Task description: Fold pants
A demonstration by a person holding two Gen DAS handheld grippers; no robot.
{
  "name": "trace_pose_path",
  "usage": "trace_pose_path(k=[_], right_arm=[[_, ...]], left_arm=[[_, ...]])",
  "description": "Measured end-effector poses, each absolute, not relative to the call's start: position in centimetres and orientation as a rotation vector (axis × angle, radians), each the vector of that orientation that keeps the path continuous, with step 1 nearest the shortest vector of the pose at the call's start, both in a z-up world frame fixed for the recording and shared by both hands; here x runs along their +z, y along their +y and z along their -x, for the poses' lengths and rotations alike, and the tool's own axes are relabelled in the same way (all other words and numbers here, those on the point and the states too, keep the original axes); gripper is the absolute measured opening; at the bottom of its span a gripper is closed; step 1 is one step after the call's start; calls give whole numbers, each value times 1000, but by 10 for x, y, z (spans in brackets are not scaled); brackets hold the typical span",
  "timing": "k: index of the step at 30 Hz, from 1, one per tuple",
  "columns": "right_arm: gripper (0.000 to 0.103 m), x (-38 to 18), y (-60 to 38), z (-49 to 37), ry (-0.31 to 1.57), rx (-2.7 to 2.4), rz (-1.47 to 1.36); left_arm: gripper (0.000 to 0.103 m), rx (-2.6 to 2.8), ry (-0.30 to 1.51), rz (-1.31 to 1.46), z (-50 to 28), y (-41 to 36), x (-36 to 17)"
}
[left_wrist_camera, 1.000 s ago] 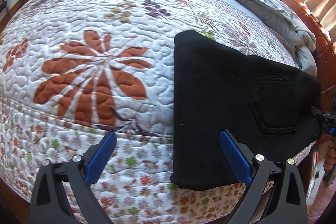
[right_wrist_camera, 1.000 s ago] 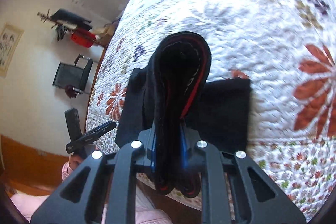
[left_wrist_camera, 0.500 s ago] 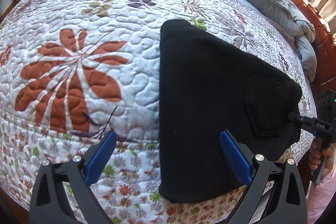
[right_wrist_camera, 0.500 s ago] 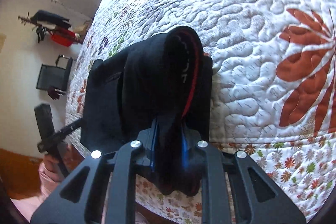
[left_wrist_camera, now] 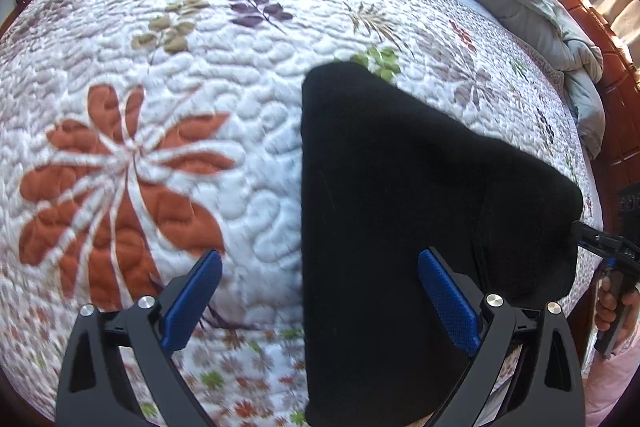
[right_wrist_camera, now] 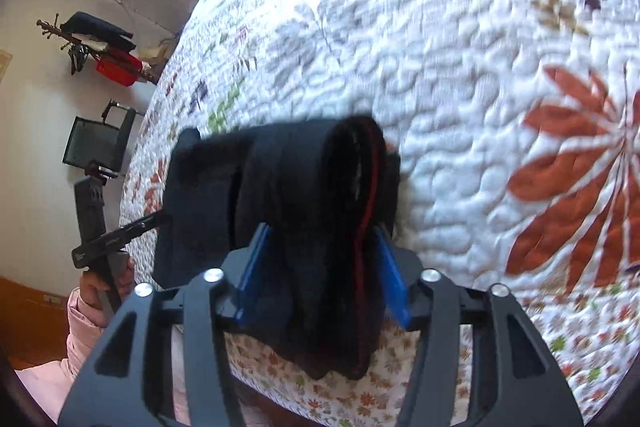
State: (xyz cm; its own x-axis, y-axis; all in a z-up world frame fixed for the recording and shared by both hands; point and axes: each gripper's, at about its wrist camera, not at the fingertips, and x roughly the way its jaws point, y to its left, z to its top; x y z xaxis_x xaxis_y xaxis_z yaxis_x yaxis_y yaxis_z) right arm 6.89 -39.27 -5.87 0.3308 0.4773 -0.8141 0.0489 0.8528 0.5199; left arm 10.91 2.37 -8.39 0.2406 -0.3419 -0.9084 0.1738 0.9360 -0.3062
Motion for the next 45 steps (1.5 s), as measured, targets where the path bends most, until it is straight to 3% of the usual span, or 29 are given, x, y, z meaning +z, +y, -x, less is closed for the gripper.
trace_pose_path(k=[4, 8, 9, 10, 11, 12, 20, 25, 27, 29, 33, 43, 45], right_arm=[[59, -48, -392, -90, 1193, 282, -484], [30, -49, -388, -112, 1198, 306, -488], [28, -49, -387, -114, 1200, 304, -486], [27, -49, -385, -119, 1199, 291, -472], [25, -48, -385, -120, 1193, 290, -467], [24, -48, -386, -122, 1186, 292, -468], [21, -85, -399, -130, 1213, 247, -541], [25, -88, -401, -132, 1223, 244, -562], [43, -79, -398, -130, 1231, 224, -506], [44, -66, -396, -123, 1231, 215, -466], [50, -45, -379, -99, 1267, 191, -329], [50, -51, -353, -26, 1337, 146, -285], [45, -47, -347, -19, 1331, 145, -261]], left_arm=[[99, -380, 1303, 208, -134, 21, -86], [99, -405, 1340, 248, -158, 9, -92], [98, -417, 1342, 257, -161, 6, -92], [94, -426, 1343, 266, -165, 3, -93], [78, -436, 1337, 277, -168, -1, -93], [69, -438, 1340, 281, -171, -5, -93], [49, -387, 1335, 197, -171, -9, -105], [50, -389, 1321, 177, -169, -9, -99], [58, -360, 1311, 140, -164, -11, -92], [72, -318, 1298, 64, -156, -15, -83], [78, -318, 1294, -17, -130, -19, -75], [79, -305, 1323, 19, -67, -11, -85], [79, -303, 1320, 26, -59, -11, -84]])
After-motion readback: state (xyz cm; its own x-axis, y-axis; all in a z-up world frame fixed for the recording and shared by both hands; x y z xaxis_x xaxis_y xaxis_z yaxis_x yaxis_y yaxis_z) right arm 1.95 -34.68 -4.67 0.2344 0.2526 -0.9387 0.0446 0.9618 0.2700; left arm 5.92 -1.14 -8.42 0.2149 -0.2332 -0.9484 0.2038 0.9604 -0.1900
